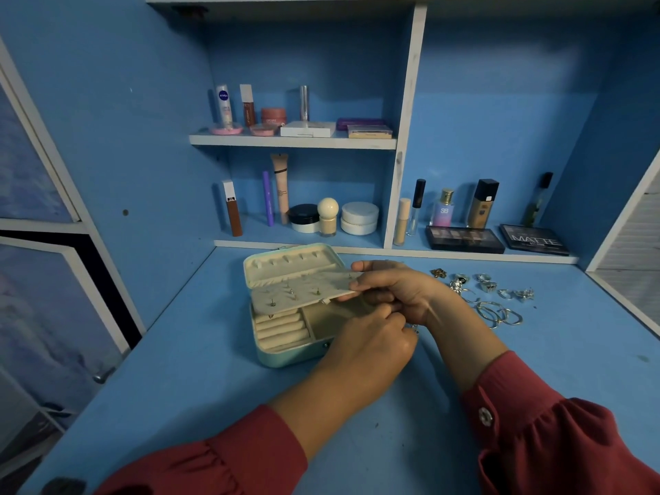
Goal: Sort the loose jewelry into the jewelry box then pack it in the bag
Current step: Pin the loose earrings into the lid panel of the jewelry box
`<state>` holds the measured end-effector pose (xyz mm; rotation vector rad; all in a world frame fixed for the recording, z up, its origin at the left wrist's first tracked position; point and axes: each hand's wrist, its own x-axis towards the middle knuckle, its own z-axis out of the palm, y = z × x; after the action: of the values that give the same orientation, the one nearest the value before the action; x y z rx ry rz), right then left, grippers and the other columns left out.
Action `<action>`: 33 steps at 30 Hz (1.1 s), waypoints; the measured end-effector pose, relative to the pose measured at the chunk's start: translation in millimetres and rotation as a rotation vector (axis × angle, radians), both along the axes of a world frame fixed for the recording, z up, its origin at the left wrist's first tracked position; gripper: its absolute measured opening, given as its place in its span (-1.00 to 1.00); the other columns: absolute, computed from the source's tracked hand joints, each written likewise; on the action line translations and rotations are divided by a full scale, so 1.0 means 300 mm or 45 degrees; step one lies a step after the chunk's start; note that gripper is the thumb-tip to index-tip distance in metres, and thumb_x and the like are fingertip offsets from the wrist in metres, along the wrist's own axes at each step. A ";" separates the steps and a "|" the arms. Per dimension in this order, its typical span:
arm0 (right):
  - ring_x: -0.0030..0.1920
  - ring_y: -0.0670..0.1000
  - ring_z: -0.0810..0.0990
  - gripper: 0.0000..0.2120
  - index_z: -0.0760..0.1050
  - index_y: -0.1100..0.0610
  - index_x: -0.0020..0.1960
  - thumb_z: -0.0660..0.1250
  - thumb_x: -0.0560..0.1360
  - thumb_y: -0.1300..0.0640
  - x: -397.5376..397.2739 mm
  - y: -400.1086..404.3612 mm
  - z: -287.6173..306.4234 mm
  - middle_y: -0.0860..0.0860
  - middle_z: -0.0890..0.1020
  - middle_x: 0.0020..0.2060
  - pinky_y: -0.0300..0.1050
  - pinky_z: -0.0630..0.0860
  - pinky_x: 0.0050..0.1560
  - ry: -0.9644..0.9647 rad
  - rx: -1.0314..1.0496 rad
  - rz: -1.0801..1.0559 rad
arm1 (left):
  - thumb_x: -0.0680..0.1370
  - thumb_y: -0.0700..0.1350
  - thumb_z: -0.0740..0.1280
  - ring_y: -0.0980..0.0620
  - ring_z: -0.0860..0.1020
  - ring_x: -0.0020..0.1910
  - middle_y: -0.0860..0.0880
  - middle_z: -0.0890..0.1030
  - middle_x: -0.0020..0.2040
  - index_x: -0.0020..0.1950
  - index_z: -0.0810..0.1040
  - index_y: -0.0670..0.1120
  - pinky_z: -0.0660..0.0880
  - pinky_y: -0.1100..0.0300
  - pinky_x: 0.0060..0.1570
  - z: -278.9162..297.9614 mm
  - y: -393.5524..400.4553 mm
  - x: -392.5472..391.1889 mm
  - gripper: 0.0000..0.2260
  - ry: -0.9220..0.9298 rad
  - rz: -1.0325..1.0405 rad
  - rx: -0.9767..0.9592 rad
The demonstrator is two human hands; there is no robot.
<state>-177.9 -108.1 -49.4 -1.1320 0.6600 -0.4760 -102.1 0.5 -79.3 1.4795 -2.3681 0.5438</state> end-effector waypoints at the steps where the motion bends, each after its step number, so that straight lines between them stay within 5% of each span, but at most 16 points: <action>1: -0.63 -0.17 0.18 -0.72 0.34 0.10 -0.04 0.32 0.38 0.37 0.001 -0.002 -0.001 0.16 0.68 -0.29 -0.38 0.13 -0.68 0.005 -0.007 0.000 | 0.04 -0.24 0.57 0.05 0.54 -0.30 0.02 0.53 -0.38 -0.37 0.56 -0.04 0.23 0.30 -0.57 0.002 0.001 0.001 -0.72 -0.003 0.003 0.004; 11: -0.63 -0.17 0.17 -0.73 0.34 0.09 -0.04 0.31 0.40 0.38 -0.002 -0.007 -0.006 0.14 0.69 -0.28 -0.37 0.09 -0.66 0.009 -0.032 0.006 | -0.02 -0.21 0.57 0.07 0.52 -0.36 0.06 0.49 -0.45 -0.44 0.53 -0.01 0.08 0.31 -0.49 0.011 0.005 -0.002 -0.70 -0.070 0.068 0.065; 19: -0.63 -0.16 0.17 -0.71 0.34 0.11 -0.01 0.33 0.38 0.37 0.003 -0.011 -0.013 0.16 0.68 -0.26 -0.36 0.14 -0.68 0.008 -0.022 -0.007 | -0.02 -0.10 0.59 0.10 0.53 -0.35 0.07 0.53 -0.43 -0.37 0.57 0.01 0.29 0.31 -0.56 -0.005 -0.007 -0.025 -0.68 -0.090 0.126 0.073; 26: -0.62 -0.16 0.18 -0.63 0.35 0.12 -0.01 0.39 0.27 0.33 0.002 -0.020 -0.021 0.21 0.68 -0.22 -0.37 0.17 -0.65 -0.021 -0.013 0.011 | -0.10 -0.06 0.62 0.11 0.52 -0.37 0.05 0.53 -0.41 -0.35 0.55 0.01 0.26 0.31 -0.58 0.000 -0.005 -0.028 -0.59 -0.037 0.163 0.078; 33: -0.58 -0.15 0.26 -0.66 0.37 0.14 0.03 0.40 0.36 0.38 -0.006 -0.024 -0.020 0.04 0.59 -0.44 -0.38 0.27 -0.57 0.001 -0.005 -0.003 | 0.07 -0.18 0.58 0.06 0.52 -0.32 0.02 0.54 -0.32 -0.27 0.53 -0.01 0.21 0.27 -0.54 -0.005 0.001 0.011 -0.66 0.128 0.155 -0.015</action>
<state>-179.6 -115.3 -55.5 -1.1350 0.6612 -0.4787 -98.7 0.8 -80.9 1.6143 -2.2068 0.4985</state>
